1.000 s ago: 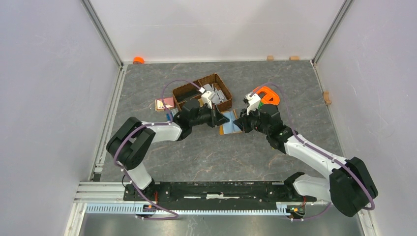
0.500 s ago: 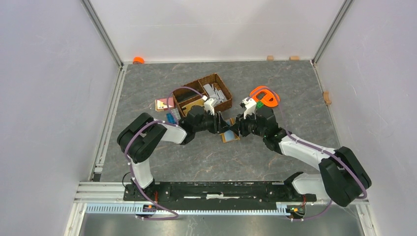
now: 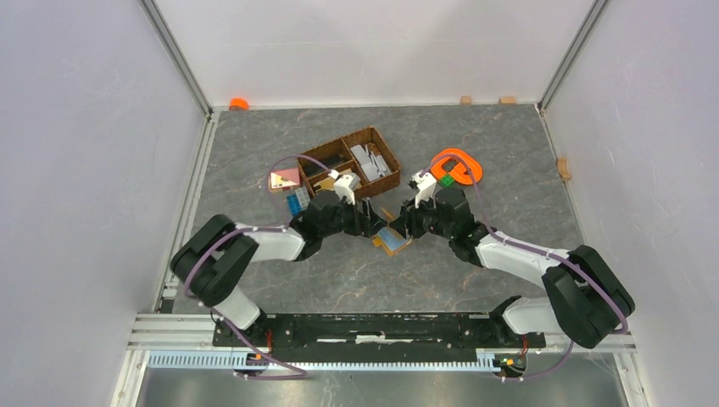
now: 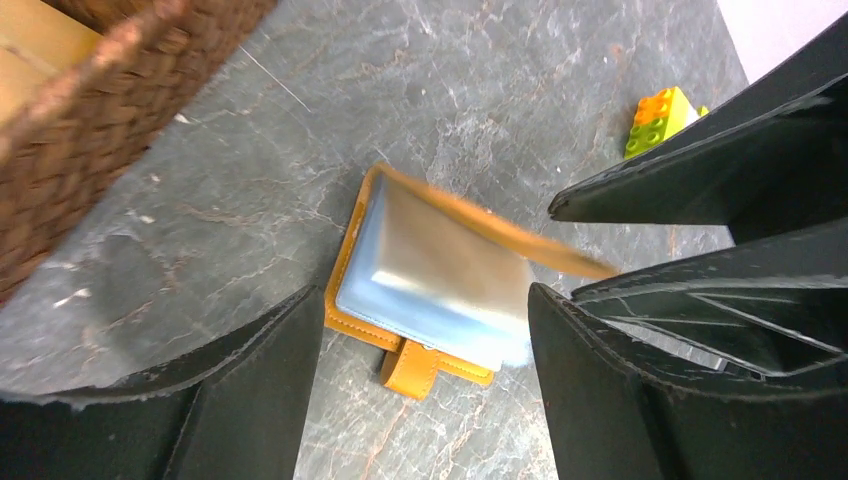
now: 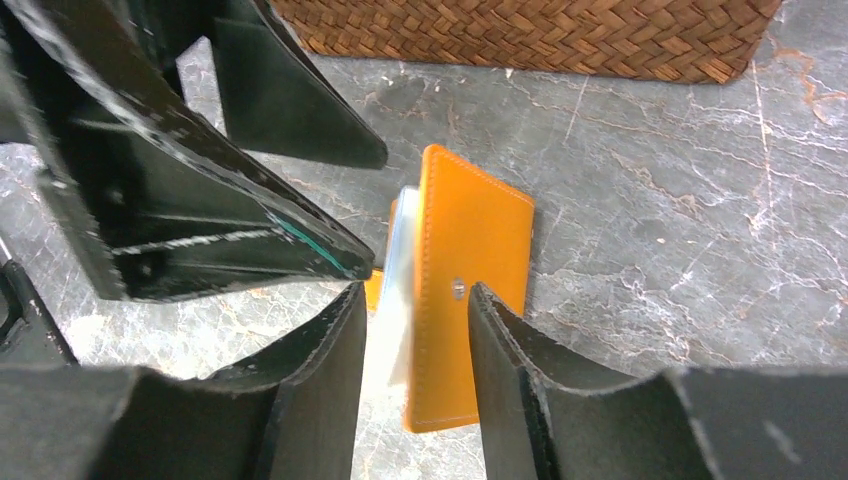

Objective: Take the credit cards out of the card holder
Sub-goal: Close the card holder at the center of the board.

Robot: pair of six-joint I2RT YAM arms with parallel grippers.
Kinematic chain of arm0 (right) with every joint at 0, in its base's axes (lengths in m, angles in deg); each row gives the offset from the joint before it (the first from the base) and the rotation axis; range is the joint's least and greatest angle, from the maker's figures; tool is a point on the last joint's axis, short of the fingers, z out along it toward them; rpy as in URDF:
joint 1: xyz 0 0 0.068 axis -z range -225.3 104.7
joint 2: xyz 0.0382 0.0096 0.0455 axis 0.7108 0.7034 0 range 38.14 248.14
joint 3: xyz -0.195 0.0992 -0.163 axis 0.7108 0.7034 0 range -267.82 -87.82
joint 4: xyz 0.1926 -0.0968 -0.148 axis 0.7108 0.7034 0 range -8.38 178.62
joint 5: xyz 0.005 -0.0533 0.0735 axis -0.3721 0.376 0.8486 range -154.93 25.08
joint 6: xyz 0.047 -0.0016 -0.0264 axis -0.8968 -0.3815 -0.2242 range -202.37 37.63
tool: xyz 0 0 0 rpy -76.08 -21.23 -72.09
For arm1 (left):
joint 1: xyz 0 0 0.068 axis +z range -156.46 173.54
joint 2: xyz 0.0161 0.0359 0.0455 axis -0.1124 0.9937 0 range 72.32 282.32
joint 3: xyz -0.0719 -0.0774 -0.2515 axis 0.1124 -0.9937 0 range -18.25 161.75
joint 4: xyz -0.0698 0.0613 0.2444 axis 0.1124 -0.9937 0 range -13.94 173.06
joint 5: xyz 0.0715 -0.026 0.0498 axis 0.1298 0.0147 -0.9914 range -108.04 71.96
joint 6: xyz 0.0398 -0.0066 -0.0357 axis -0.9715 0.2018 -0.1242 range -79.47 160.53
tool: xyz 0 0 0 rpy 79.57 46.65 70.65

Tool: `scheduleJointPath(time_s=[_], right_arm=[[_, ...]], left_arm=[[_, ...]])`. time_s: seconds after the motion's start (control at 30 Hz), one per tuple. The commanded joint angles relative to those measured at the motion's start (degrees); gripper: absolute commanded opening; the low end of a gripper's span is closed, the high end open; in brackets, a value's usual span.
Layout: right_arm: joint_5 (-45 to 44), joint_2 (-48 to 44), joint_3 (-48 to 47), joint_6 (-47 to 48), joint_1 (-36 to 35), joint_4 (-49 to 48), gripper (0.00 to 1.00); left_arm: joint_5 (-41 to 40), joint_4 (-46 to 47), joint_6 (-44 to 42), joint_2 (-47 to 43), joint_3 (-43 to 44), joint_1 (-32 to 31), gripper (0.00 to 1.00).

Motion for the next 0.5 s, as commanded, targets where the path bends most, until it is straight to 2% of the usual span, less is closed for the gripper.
scheduleJointPath(time_s=[0.0,0.07,0.27,0.37,0.4,0.47], right_arm=[[1.09,0.35,0.02,-0.14,-0.83,-3.67,0.45],[1.5,1.75,-0.66,-0.09,-1.11,-3.82,0.4],[2.77,5.48,-2.83,0.12,-2.46,-3.44,0.4],[3.04,6.07,-3.27,0.29,-2.92,-2.49,0.28],[3.85,6.23,-3.49,0.56,-3.16,-2.06,0.3],[6.51,6.45,-4.41,2.0,-4.63,-0.4,0.45]], left_arm=[[-7.56,-1.97,-4.36,-7.52,-2.61,0.12,0.81],[-9.62,-1.37,-4.41,-8.93,-4.01,0.15,0.8],[-11.63,1.12,-4.53,-7.69,-4.8,0.15,0.76],[-12.57,4.79,-4.07,-8.69,-7.11,0.31,0.6],[-12.9,5.48,-3.95,-9.26,-7.76,0.33,0.59],[-13.2,6.12,-3.93,-10.53,-8.86,0.33,0.59]])
